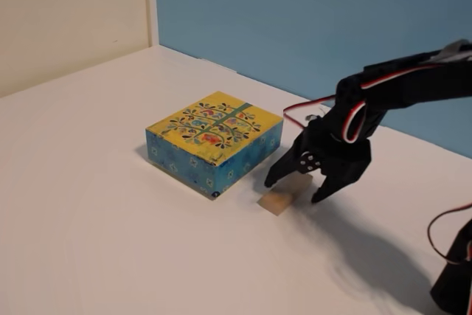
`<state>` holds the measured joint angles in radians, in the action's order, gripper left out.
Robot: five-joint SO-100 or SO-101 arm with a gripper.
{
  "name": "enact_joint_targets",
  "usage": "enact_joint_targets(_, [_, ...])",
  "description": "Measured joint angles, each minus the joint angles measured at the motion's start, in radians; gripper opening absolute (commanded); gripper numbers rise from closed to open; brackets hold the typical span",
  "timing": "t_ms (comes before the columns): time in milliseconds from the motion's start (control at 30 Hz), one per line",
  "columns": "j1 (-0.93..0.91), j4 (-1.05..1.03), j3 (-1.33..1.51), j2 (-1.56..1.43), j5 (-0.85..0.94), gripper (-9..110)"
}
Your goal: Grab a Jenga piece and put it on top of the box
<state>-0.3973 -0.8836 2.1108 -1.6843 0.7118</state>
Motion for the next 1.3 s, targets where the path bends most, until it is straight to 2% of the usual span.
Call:
enact_joint_targets(367, [0.005, 0.046, 0.0, 0.014, 0.002, 20])
enact_joint_targets(600, [-0.023, 0.078, 0.0, 0.015, -0.003, 0])
enact_joint_targets(1033, [-0.064, 0.118, 0.0, 0.006, -0.038, 0])
enact_joint_targets(1300, [-0.067, 0.044, 0.0, -0.281, -0.133, 0])
